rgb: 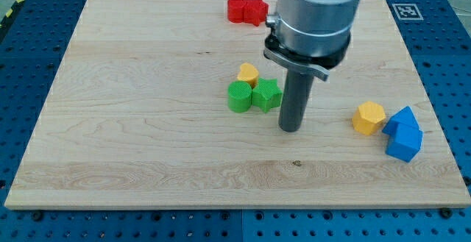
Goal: Place the hexagon above the green star
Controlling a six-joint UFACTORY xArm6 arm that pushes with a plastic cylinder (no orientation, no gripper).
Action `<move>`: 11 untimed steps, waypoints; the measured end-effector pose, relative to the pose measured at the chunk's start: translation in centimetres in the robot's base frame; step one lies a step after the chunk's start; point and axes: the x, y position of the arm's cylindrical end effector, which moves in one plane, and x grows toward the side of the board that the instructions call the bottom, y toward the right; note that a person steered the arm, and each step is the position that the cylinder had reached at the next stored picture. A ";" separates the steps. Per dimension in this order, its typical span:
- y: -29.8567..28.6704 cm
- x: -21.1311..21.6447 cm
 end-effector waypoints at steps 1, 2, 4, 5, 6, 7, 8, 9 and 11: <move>2.1 1.7; 4.2 3.6; 7.8 4.3; 9.8 4.6; 11.4 4.6; 13.7 4.6; 14.7 4.4; 14.7 1.9; 11.3 0.0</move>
